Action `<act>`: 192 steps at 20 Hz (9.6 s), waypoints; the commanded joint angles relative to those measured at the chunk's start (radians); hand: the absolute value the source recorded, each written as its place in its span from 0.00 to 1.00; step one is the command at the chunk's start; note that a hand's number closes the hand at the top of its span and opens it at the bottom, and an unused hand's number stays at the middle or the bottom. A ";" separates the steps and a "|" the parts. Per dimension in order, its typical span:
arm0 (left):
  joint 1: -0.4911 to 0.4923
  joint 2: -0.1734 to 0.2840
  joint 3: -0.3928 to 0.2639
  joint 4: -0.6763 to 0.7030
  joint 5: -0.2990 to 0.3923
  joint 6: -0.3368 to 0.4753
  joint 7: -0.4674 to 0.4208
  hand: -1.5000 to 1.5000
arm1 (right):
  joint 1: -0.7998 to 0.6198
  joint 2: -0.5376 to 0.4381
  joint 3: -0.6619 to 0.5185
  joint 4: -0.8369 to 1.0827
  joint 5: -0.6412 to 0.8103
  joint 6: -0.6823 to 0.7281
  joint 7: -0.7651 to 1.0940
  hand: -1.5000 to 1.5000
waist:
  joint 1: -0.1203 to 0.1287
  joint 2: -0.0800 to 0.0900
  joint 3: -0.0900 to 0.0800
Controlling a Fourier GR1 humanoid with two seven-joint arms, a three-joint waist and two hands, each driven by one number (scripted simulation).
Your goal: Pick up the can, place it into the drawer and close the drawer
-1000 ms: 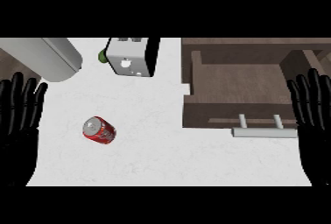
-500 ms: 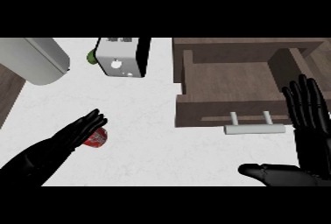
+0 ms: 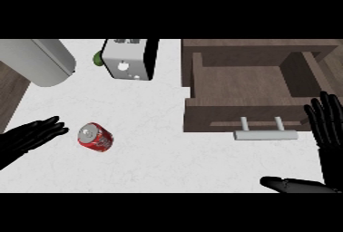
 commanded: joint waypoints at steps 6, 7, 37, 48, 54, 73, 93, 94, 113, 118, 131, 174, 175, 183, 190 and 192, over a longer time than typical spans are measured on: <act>-0.045 0.042 0.052 0.085 0.123 -0.040 0.135 0.00 | 0.042 0.001 -0.058 0.069 -0.027 0.056 -0.097 0.00 | 0.007 -0.002 0.001; -0.076 0.032 0.027 0.108 0.152 -0.020 0.153 0.00 | 0.043 -0.026 -0.095 -0.007 -0.077 0.068 -0.019 0.00 | 0.004 -0.002 0.000; -0.240 -0.274 0.130 0.563 -0.647 -0.152 -0.295 0.00 | 0.119 0.036 -0.144 0.087 -0.035 0.170 -0.189 0.00 | 0.002 0.000 0.000; -0.298 -0.232 0.028 0.824 -0.850 -0.029 -0.620 0.00 | 0.094 0.054 -0.118 0.075 -0.017 0.164 -0.178 0.00 | -0.009 0.004 -0.002; -0.338 -0.178 -0.019 0.968 -0.887 0.009 -0.741 0.00 | 0.088 0.015 -0.163 0.059 -0.068 0.190 -0.128 0.00 | -0.013 0.004 -0.002; -0.474 -0.147 -0.149 1.334 -0.944 0.119 -0.957 0.00 | 0.091 0.016 -0.180 0.002 -0.095 0.196 -0.096 0.00 | -0.020 0.007 -0.003; -0.554 -0.262 -0.216 1.451 -0.952 0.210 -0.954 0.00 | 0.167 0.031 -0.199 -0.030 -0.107 0.226 -0.137 0.00 | -0.016 0.003 -0.001; -0.580 -0.271 -0.222 1.452 -0.955 0.208 -0.949 0.00 | 0.136 0.065 -0.133 -0.029 -0.046 0.183 -0.080 0.00 | -0.013 0.005 -0.002; -0.556 -0.306 -0.279 1.358 -0.884 0.077 -0.921 1.00 | 0.159 0.066 -0.195 -0.005 -0.095 0.217 -0.172 0.00 | 0.002 -0.001 0.000; -0.534 -0.394 -0.134 1.344 -0.725 0.303 -0.760 1.00 | 0.164 0.098 -0.150 -0.084 -0.068 0.175 -0.084 0.00 | 0.014 -0.004 0.000; -0.517 -0.491 0.066 0.959 -0.509 0.888 -0.357 1.00 | 0.208 0.077 -0.217 -0.119 -0.120 0.200 -0.079 0.00 | 0.029 -0.014 0.003; -1.404 -0.637 -0.337 1.024 -0.474 1.462 0.277 1.00 | 0.136 0.064 -0.246 -0.091 -0.132 0.228 -0.055 0.00 | -0.035 0.004 0.001; -1.437 -0.637 -0.343 1.083 -0.482 1.468 0.239 1.00 | 0.132 0.070 -0.221 -0.068 -0.094 0.239 -0.102 0.00 | -0.041 0.007 0.002; -1.519 -0.637 -0.379 1.271 -0.389 1.462 0.149 1.00 | 0.044 0.057 -0.250 -0.028 -0.137 0.213 -0.062 0.00 | -0.061 0.015 0.003; -1.528 -0.637 -0.462 1.334 -0.298 1.472 0.119 1.00 | 0.038 0.048 -0.245 -0.007 -0.122 0.219 -0.055 0.00 | -0.073 0.015 0.003; -1.504 -0.637 -0.508 1.341 -0.286 1.487 0.080 1.00 | 0.029 0.058 -0.207 -0.021 -0.074 0.209 -0.053 0.00 | -0.085 0.019 0.003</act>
